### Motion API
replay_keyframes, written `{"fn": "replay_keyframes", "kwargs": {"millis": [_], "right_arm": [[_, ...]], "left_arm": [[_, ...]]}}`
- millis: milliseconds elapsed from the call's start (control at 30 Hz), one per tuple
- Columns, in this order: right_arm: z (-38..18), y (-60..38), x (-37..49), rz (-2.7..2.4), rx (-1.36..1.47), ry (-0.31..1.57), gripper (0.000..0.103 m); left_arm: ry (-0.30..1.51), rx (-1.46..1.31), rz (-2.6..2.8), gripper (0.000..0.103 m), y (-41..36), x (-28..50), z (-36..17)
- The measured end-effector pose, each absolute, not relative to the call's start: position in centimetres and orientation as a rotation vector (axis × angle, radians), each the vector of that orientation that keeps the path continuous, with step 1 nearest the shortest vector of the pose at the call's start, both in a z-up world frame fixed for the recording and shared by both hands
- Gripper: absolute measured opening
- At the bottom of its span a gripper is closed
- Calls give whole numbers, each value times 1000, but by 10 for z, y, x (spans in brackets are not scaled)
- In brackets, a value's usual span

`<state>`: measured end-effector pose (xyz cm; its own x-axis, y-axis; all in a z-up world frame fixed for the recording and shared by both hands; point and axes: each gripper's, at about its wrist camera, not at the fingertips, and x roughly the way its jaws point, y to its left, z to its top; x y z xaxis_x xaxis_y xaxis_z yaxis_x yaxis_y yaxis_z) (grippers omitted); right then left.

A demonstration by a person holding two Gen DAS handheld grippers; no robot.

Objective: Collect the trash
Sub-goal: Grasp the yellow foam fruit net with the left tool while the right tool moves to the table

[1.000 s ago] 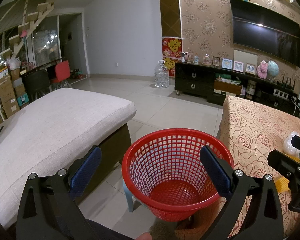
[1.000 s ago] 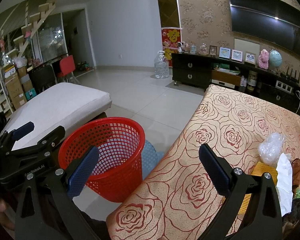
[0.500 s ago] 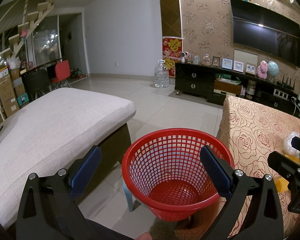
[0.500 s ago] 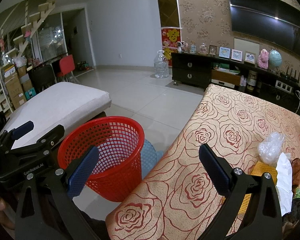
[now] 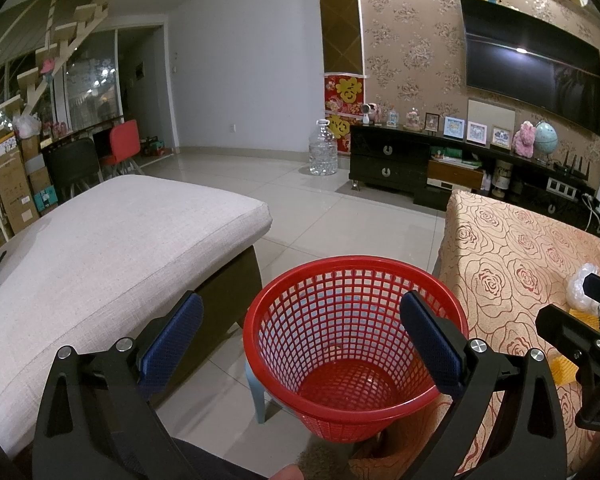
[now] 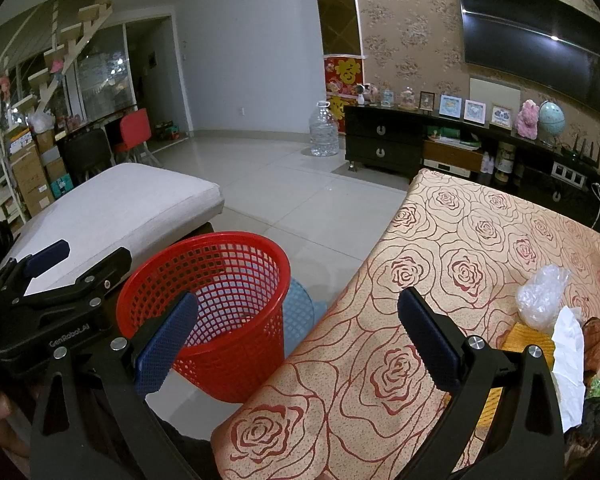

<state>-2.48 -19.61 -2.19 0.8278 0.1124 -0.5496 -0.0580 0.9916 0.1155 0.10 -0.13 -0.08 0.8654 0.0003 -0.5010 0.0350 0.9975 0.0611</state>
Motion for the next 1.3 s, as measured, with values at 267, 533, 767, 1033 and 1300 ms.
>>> {"fn": "replay_keyframes", "kwargs": {"millis": [267, 533, 767, 1033, 1300], "right_arm": [[-29, -204, -33, 75, 92, 586, 97], [-25, -228, -48, 18, 100, 581, 97], [-18, -280, -71, -114, 139, 572, 97], [-28, -355, -107, -301, 248, 576, 97], [-39, -403, -140, -451, 319, 575, 97]], "left_arm": [[525, 68, -19, 95, -1, 1, -1], [530, 73, -52, 95, -14, 1, -17], [526, 110, -119, 95, -39, -5, -19], [531, 151, -222, 95, -72, -15, -20], [582, 213, -379, 95, -128, -26, -33]]}}
